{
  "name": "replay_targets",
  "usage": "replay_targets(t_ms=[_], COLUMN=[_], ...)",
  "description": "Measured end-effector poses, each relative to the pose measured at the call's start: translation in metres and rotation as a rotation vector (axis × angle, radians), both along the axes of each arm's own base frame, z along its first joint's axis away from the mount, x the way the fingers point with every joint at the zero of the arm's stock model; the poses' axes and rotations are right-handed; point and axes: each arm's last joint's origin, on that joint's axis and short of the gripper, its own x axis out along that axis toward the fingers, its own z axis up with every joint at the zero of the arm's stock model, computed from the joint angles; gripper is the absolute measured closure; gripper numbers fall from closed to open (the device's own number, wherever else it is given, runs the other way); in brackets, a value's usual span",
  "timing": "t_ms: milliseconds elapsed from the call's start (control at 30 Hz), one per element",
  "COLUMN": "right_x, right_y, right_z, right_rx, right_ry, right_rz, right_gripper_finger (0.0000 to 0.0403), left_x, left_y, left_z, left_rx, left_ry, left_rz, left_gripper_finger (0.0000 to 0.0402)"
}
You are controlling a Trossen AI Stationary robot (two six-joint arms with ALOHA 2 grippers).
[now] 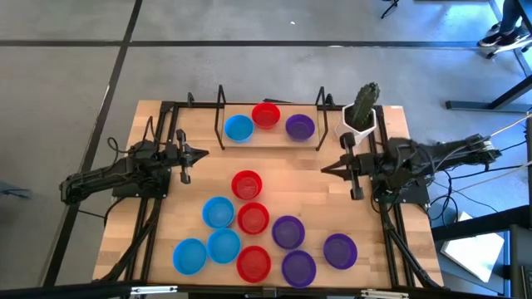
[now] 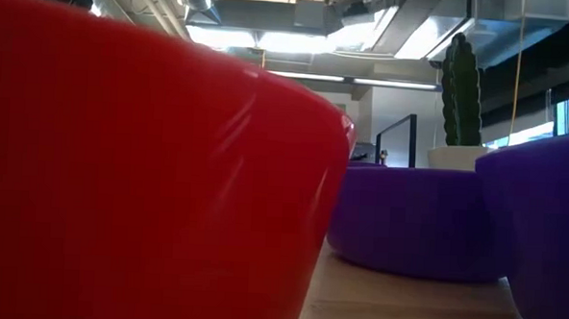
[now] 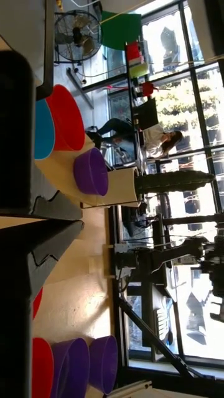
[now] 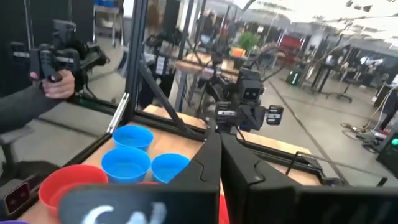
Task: Pick & Place Mini bowls
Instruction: Stack the purple bowl on top of the purple bowl on the shelf
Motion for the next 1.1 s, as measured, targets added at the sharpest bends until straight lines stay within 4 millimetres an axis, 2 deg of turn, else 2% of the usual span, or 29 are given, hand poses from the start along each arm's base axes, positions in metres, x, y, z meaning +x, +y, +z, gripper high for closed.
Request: replay_targets(t_ms=[133, 233, 400, 667, 1100], right_x=[-0.001, -0.004, -0.013, -0.023, -0.023], right_y=[0.000, -0.001, -0.003, -0.006, -0.006], right_z=[-0.049, -0.077, -0.102, -0.120, -0.121], right_rx=[0.000, 0.015, 0.036, 0.040, 0.044], right_ry=[-0.009, -0.009, -0.089, -0.106, -0.094], right_rz=[-0.001, -0.002, -0.017, -0.037, -0.036], right_gripper_finger=[0.0399, 0.0398, 0.0398, 0.0398, 0.0398], left_x=[0.000, 0.000, 0.000, 0.000, 0.000], left_y=[0.000, 0.000, 0.000, 0.000, 0.000], left_z=[0.000, 0.002, 0.003, 0.003, 0.002], left_rx=[0.001, 0.008, 0.010, 0.010, 0.008], left_ry=[-0.002, -0.024, -0.030, -0.029, -0.023], left_rz=[0.000, 0.000, 0.000, 0.000, 0.000], left_gripper_finger=[0.0398, 0.0396, 0.0398, 0.0394, 0.0395])
